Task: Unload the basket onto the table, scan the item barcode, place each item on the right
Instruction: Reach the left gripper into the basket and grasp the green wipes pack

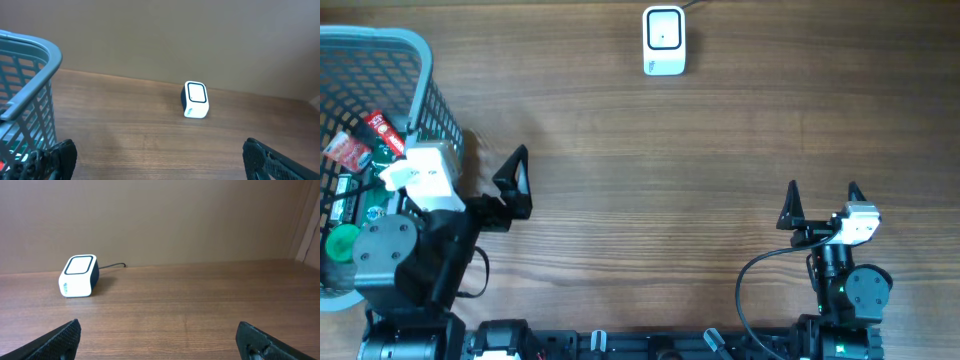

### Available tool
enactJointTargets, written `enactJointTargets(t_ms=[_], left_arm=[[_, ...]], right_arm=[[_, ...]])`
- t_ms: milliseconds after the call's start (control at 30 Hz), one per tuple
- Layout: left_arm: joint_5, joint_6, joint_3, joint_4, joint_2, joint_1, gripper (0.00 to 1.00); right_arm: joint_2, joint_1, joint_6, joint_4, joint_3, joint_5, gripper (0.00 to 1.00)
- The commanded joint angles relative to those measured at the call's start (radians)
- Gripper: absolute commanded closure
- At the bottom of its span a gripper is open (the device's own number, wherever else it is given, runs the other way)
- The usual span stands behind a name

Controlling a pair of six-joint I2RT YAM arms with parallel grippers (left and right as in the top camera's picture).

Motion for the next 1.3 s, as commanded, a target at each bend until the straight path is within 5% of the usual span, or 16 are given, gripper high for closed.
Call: enactJointTargets(t_ms=[0, 167, 367, 567, 767, 900, 1267], left_arm=[[0.023, -0.041, 0.004, 0.011, 0.002, 0.003, 0.00], [-0.032, -0.160, 0.084, -0.013, 0.060, 0.003, 0.00], [-0.184, -0.252, 0.387, -0.135, 0.276, 0.027, 0.00], [-0.325, -0.472, 0.721, -0.404, 0.514, 0.223, 0.00], [-0.321, -0.639, 0.730, -0.527, 0.562, 0.510, 0.00], [-0.309, -0.638, 0.728, -0.566, 0.597, 0.655, 0.00], [-0.108, -0.671, 0.727, -0.537, 0.853, 0.698, 0.00]], right_arm=[[-0.008, 0.002, 0.007, 0.003, -0.002, -0.015, 0.00], [-0.008, 0.002, 0.008, 0.003, -0.002, -0.015, 0.00], [-0.008, 0.002, 0.007, 0.003, -0.002, -0.015, 0.00], [-0.008, 0.002, 0.007, 0.003, -0.002, -0.015, 0.00], [-0.008, 0.002, 0.008, 0.003, -0.002, -0.015, 0.00], [-0.008, 0.002, 0.007, 0.003, -0.002, -0.015, 0.00], [-0.008, 0.002, 0.007, 0.003, -0.002, -0.015, 0.00]])
